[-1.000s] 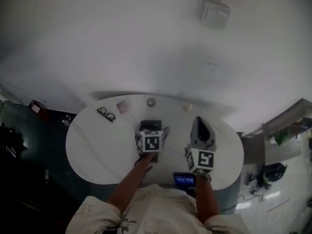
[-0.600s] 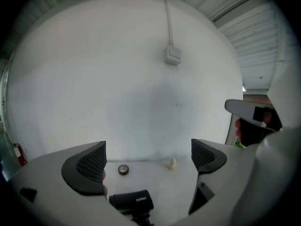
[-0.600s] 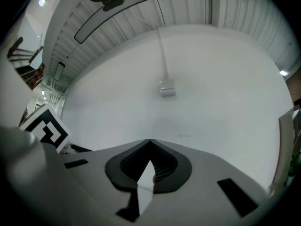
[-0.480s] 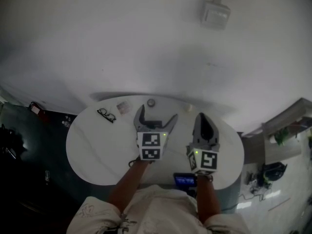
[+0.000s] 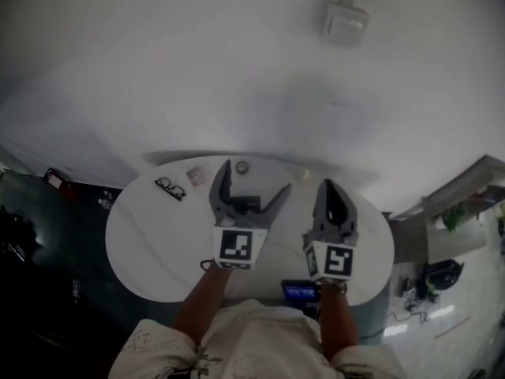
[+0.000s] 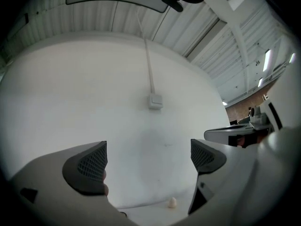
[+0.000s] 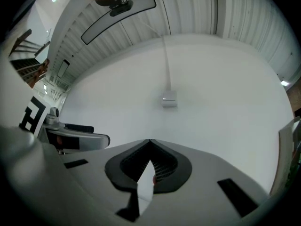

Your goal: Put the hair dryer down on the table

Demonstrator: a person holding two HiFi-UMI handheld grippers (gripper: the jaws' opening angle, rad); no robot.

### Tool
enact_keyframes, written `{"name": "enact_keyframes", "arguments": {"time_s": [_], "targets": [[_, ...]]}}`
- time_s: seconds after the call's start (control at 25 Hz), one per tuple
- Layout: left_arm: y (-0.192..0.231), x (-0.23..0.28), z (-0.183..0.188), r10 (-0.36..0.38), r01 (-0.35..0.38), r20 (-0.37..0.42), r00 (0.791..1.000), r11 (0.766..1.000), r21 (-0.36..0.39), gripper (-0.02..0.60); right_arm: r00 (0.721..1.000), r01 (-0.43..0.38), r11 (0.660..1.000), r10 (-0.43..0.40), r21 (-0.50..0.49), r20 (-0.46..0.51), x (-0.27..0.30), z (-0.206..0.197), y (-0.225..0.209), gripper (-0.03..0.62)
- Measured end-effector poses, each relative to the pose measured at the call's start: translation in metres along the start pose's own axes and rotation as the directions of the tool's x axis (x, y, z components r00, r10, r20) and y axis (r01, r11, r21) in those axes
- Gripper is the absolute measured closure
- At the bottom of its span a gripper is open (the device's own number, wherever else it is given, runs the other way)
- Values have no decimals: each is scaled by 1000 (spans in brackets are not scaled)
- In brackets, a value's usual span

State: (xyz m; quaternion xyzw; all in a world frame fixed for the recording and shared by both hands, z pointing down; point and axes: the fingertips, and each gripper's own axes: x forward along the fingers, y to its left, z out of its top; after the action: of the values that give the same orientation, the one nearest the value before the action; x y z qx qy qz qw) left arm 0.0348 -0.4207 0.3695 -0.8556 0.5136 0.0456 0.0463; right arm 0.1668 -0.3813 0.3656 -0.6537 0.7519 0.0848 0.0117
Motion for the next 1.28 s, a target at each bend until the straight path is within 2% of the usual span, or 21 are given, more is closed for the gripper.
{"name": "enact_keyframes", "arguments": {"time_s": [0.12,0.28,0.44,0.48,0.6,0.72,0.8,0.84,1.16,1.28], "targets": [[5,-3,12,17,-17,33,999,1000,-5,26,1000,-4,1000,4,-5,3,0,3,1,589],[10,-4,17,39,-39,37,999,999,9,39,1000,-9,1000,9,-8,3,1,3,2,589],[11,-5,16,44,-45,31,999,999,16,97,1000,-16,1000,16,-15,5,2,3,4,589],[12,-6,16,49,-50,31,998,999,20,136,1000,-18,1000,18,-14,3,3,3,4,589],[14,-8,15,61,-61,23,998,998,0,313,1000,-21,1000,21,-11,4,3,4,5,589],[17,-10,15,68,-68,28,997,998,-10,416,1000,-25,1000,25,-10,3,3,3,7,589],[20,-11,15,81,-81,42,996,997,-2,566,1000,-27,1000,27,-9,1,3,3,7,589],[21,-11,13,84,-84,38,996,996,-8,585,1000,-29,1000,29,-10,0,3,3,8,589],[20,-10,8,100,-100,10,995,995,-11,584,999,-39,999,39,-20,-5,5,0,9,589],[22,-9,8,113,-113,23,993,994,-10,585,999,-40,999,40,-24,3,5,0,9,589]]}}
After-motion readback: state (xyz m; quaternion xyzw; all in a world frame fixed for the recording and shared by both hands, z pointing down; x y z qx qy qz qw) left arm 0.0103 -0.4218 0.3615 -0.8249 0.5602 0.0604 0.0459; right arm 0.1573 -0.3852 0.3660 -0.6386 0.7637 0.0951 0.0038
